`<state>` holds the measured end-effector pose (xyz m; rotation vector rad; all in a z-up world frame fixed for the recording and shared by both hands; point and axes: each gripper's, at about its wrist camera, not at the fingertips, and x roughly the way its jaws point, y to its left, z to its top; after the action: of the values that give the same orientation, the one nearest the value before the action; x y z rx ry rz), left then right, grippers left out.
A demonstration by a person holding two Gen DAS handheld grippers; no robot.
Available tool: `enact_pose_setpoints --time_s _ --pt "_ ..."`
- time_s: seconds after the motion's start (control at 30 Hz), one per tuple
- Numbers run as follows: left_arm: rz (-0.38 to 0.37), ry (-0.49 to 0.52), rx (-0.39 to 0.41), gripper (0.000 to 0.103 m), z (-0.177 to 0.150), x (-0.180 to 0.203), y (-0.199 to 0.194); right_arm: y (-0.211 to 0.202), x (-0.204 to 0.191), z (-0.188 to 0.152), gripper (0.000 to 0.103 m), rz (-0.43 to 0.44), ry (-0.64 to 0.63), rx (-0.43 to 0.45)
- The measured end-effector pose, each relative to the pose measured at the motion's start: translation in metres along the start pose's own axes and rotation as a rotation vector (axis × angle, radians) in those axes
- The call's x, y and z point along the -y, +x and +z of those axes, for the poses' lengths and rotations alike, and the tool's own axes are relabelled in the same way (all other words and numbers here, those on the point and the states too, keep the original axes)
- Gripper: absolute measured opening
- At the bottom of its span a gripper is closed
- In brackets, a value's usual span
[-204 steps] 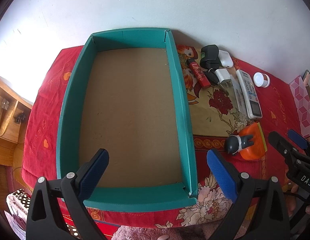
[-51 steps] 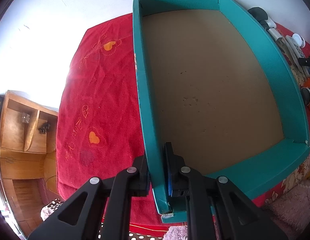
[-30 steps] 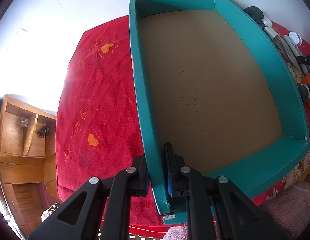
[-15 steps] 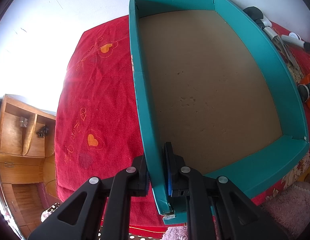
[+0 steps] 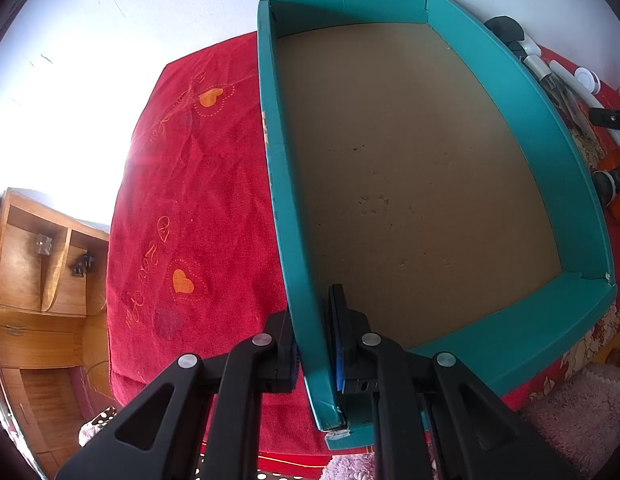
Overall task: Organize objects
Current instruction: 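Close the right gripper on the white remote and lift it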
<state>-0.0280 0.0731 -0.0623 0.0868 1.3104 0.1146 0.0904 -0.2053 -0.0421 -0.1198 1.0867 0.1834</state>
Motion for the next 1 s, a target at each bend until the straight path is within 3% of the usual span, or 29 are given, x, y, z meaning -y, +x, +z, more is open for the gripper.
enact_pose_setpoints --time_s 0.27,0.57,1.0 --pt "-0.001 0.000 0.000 0.010 0.000 0.000 0.000 0.019 0.005 0.012 0.056 0.062 0.040 -0.027" --pt "0.000 0.000 -0.001 0.010 0.000 0.000 0.000 0.032 0.001 0.025 0.057 0.001 0.034 -0.025" --pt "-0.004 0.003 -0.001 0.010 0.000 -0.001 0.002 0.025 0.023 0.023 0.054 0.026 0.117 0.007"
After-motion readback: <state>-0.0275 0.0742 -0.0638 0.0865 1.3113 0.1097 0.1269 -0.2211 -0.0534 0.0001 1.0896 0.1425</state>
